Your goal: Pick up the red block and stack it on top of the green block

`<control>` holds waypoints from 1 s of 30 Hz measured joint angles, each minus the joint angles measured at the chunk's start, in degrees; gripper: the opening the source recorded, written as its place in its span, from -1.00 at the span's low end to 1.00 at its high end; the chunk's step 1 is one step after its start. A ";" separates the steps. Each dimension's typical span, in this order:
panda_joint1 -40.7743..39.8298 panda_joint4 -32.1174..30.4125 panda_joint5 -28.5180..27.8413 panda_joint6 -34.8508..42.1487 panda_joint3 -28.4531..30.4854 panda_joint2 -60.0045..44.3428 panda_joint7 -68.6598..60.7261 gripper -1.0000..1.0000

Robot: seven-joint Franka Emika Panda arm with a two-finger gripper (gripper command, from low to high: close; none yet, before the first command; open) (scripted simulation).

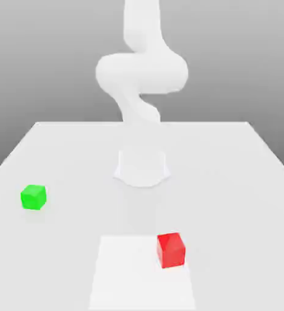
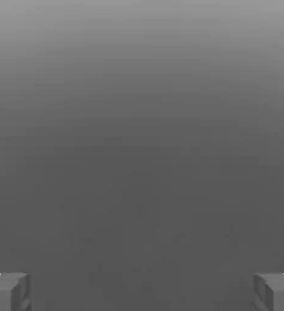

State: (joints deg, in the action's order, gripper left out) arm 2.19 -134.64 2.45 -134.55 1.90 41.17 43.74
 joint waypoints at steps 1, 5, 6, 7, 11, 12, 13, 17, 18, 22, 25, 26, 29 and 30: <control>0.99 -1.33 1.17 -1.30 0.75 -2.29 -1.01 0.00; 4.35 -6.16 4.99 -5.97 2.51 -10.75 -4.33 0.00; 5.10 -7.33 5.76 -7.10 2.73 -12.81 -5.02 0.00; 5.80 -8.50 6.47 -8.23 2.84 -14.86 -5.66 0.00; 8.02 -13.19 8.43 -12.80 2.49 -22.93 -7.58 0.00; 8.41 -14.36 8.59 -13.96 2.21 -24.89 -7.79 0.00; 8.75 -15.55 8.62 -15.16 1.91 -26.82 -7.94 0.00; 9.34 -20.37 6.31 -20.11 0.42 -34.14 -6.78 0.00; 9.34 -21.59 4.90 -21.37 0.12 -35.85 -5.90 0.00; 9.41 -24.81 -1.71 -26.04 0.09 -41.67 -1.65 0.00; 9.33 -24.45 -2.39 -29.10 0.11 -45.26 -1.30 0.00; 9.31 -24.27 -2.32 -30.19 0.07 -46.50 -1.40 0.00; 9.13 -23.77 -1.90 -33.53 -0.20 -50.38 -1.71 0.00; 8.99 -23.64 -1.69 -34.66 -0.39 -51.73 -1.84 0.00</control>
State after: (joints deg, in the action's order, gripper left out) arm 11.18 -158.28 0.76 -169.22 1.51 -10.55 41.90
